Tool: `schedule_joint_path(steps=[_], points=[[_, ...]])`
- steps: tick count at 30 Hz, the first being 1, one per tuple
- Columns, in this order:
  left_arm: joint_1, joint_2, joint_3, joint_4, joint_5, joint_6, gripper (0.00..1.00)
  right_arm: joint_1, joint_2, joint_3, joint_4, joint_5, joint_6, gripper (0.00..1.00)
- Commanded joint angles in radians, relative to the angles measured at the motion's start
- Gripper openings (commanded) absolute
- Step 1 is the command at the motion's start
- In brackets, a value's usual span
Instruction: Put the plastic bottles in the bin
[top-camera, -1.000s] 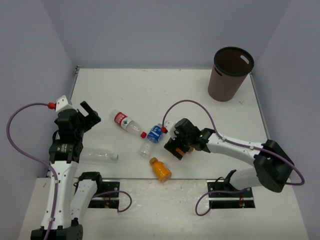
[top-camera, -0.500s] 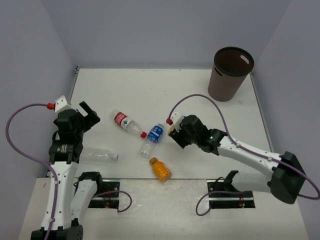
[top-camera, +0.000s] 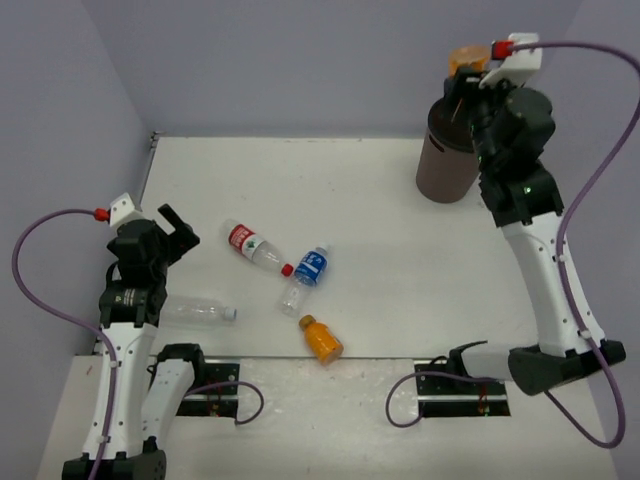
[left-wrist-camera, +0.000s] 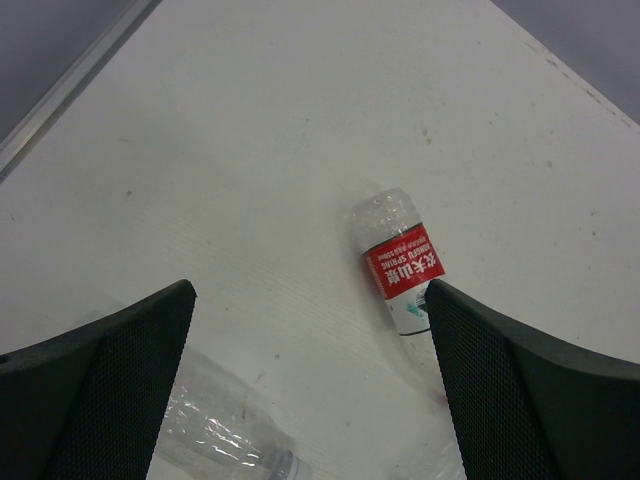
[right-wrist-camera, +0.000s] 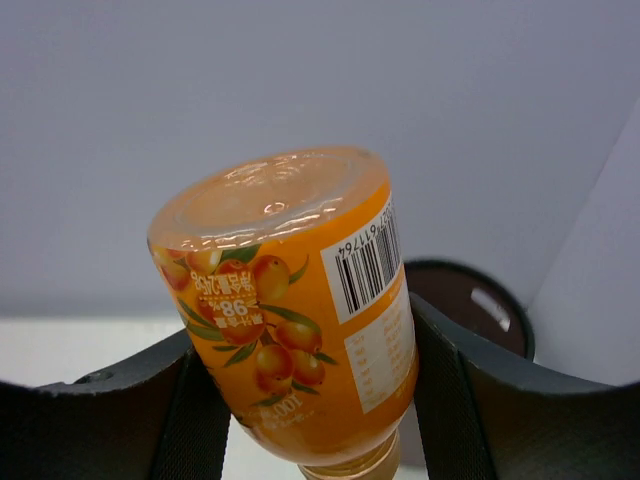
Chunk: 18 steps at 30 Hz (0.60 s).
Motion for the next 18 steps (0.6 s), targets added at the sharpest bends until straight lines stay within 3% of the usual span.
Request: schedule_joint_path(steps=[1, 4, 6, 15, 18], points=[[-0.003, -0.002, 0.02, 0.007, -0.052, -0.013, 1.0, -0.143, 0.273, 0.342, -0.073, 0.051, 0.161, 0.27], [-0.003, -0.01, 0.024, 0.003, -0.069, -0.016, 1.0, -0.223, 0.454, 0.579, -0.182, 0.016, 0.232, 0.24], [-0.002, -0.014, 0.023, 0.004, -0.071, -0.019, 1.0, -0.247, 0.527, 0.652, -0.214, 0.009, 0.259, 0.23], [-0.003, -0.006, 0.034, 0.005, -0.073, -0.019, 1.0, -0.31, 0.692, 0.659, -0.204, -0.034, 0.348, 0.29], [-0.003, -0.014, 0.028, 0.005, -0.076, -0.02, 1.0, -0.313, 0.714, 0.624, -0.205, -0.035, 0.405, 0.4]])
